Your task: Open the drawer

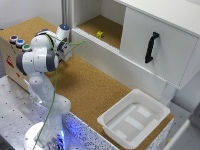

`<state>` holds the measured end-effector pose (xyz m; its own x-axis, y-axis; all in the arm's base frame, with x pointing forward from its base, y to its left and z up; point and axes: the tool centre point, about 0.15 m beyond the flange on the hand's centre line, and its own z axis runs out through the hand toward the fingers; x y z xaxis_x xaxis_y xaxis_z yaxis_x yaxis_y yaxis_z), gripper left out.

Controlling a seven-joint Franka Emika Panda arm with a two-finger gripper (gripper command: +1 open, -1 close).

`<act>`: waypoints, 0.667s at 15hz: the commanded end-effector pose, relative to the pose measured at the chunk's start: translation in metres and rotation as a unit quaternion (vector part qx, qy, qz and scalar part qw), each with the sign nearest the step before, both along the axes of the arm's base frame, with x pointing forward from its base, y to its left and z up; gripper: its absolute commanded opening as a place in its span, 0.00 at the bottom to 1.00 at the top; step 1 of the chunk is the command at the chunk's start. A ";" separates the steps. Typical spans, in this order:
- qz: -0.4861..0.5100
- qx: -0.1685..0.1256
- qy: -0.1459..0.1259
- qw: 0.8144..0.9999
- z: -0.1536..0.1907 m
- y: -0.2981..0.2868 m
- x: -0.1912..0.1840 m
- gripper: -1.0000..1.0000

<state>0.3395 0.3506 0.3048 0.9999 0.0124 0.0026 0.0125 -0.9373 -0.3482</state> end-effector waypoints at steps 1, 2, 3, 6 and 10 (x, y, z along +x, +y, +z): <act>0.030 0.045 0.025 0.998 -0.014 0.011 0.010 0.00; 0.032 0.049 0.029 0.998 -0.018 0.012 0.010 0.00; 0.033 0.050 0.029 0.998 -0.019 0.013 0.010 0.00; 0.037 0.047 0.023 0.998 -0.018 0.017 0.008 0.00; 0.039 0.043 0.025 0.998 -0.021 0.015 0.006 0.00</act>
<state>0.3400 0.3566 0.3017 0.9985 0.0534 -0.0093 0.0454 -0.9183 -0.3933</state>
